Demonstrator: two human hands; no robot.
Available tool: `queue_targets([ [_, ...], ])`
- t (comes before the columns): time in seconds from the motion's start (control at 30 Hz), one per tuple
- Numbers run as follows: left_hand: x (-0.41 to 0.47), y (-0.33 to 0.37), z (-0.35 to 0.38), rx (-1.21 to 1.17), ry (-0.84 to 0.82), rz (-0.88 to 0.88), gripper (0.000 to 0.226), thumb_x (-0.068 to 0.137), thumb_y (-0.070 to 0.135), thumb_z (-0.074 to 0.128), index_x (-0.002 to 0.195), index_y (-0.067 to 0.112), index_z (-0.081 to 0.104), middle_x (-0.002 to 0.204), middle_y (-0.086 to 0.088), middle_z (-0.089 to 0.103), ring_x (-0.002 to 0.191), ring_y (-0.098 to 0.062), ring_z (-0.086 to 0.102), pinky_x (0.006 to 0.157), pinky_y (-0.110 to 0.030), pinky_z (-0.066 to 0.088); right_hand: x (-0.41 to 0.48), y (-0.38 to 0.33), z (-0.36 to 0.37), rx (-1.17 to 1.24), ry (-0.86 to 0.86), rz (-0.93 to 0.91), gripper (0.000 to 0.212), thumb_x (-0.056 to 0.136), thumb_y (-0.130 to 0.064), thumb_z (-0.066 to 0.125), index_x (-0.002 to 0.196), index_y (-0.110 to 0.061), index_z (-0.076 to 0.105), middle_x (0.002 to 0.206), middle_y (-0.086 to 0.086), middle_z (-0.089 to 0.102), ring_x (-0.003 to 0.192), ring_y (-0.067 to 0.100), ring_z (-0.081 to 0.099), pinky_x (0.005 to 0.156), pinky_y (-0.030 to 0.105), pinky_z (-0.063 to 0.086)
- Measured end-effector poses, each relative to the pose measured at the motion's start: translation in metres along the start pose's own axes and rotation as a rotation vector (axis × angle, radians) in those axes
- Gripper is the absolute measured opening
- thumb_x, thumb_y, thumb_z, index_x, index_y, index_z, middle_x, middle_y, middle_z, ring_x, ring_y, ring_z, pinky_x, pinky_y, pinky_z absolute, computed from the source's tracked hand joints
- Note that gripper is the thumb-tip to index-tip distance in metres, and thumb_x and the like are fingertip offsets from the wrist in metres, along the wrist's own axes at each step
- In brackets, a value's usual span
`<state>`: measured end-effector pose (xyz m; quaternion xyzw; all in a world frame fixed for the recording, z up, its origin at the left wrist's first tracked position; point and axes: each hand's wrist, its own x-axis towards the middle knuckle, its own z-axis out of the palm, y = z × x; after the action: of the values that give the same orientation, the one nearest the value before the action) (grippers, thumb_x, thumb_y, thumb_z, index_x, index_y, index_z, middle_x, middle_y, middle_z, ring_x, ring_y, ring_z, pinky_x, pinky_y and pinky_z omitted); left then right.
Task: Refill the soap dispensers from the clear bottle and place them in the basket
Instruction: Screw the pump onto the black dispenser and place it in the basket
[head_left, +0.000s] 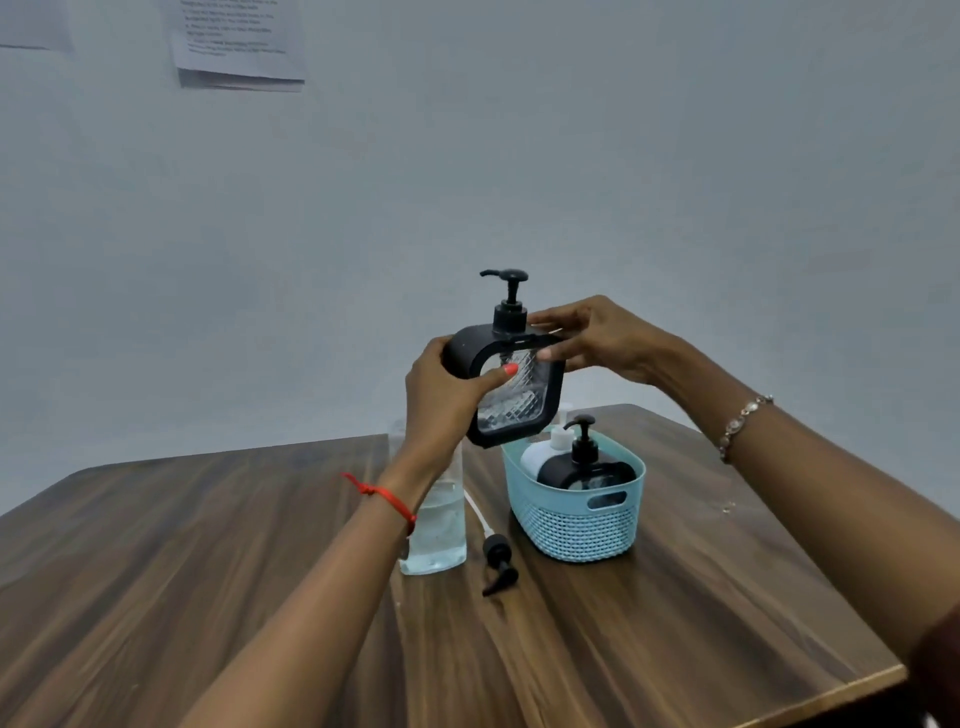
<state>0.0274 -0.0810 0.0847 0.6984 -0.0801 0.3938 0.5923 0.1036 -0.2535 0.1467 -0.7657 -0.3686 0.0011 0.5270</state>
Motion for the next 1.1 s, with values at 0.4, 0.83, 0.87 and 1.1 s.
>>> queue_targets([
  [0.4,0.058,-0.026,0.051,0.108,-0.044,0.004,0.025,0.085,0.002,0.063,0.109,0.007,0.060,0.095,-0.002,0.057,0.087,-0.019,0.053,0.078,-0.029,0.046,0.046,0.041,-0.030,-0.008,0.210,0.010,0.054,0.075,0.012,0.065,0.126,-0.002,0.054,0.118,0.016,0.062,0.105,0.025,0.059,0.090,0.041,0.052],
  [0.83,0.072,-0.087,0.069,0.203,-0.101,-0.096,0.017,0.084,0.000,0.062,0.101,-0.001,0.062,0.092,-0.008,0.059,0.086,-0.021,0.053,0.077,-0.032,0.045,0.073,0.113,-0.025,-0.017,0.199,0.114,0.052,0.077,0.010,0.066,0.126,-0.002,0.054,0.121,0.017,0.061,0.110,0.028,0.059,0.094,0.042,0.050],
  [0.87,0.071,-0.090,0.070,0.207,-0.108,-0.106,0.018,0.084,0.001,0.063,0.102,-0.002,0.062,0.093,-0.009,0.060,0.087,-0.023,0.055,0.080,-0.035,0.048,0.073,0.118,-0.025,-0.012,0.188,0.133,0.052,0.077,0.009,0.066,0.126,-0.003,0.054,0.121,0.016,0.061,0.107,0.027,0.060,0.094,0.043,0.050],
  [1.1,0.063,-0.101,0.071,0.206,-0.157,-0.151,0.019,0.085,0.004,0.062,0.103,-0.002,0.064,0.086,-0.007,0.059,0.082,-0.020,0.056,0.074,-0.029,0.046,0.066,0.138,-0.022,0.056,0.149,0.185,0.050,0.078,0.009,0.064,0.125,-0.005,0.055,0.117,0.013,0.064,0.094,0.020,0.062,0.082,0.033,0.053],
])
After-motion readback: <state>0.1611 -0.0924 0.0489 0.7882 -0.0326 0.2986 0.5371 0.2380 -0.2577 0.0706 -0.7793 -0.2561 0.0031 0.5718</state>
